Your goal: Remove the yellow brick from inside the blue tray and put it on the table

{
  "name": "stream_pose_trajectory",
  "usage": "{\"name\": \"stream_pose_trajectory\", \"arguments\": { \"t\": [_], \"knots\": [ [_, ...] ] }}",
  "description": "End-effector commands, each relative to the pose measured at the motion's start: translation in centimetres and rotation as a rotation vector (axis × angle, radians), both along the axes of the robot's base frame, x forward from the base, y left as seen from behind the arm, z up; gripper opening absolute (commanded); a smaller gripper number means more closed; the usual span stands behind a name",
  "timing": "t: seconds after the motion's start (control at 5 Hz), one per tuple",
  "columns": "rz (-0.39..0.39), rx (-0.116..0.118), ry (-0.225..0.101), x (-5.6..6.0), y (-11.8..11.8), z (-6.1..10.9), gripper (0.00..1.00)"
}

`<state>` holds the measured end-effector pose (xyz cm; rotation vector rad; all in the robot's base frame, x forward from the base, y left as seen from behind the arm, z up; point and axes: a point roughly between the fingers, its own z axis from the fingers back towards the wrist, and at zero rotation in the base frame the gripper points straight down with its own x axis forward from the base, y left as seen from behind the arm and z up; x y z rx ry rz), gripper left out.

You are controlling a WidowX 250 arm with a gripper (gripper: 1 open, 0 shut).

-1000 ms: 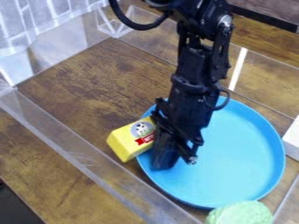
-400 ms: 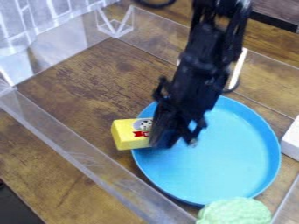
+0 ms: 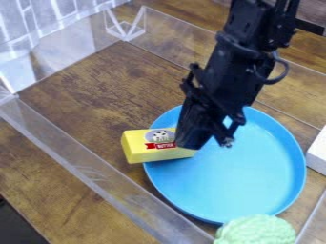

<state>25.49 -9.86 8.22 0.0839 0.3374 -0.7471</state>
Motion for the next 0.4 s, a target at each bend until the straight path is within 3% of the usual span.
{"name": "stream_pose_trajectory", "arguments": {
  "t": [0.0,0.2],
  "knots": [
    [-0.052,-0.044,-0.106,0.6,-1.4,3.4,0.00],
    [-0.090,-0.053,-0.127,0.9,-2.5,4.4,0.00]
  ]
}}
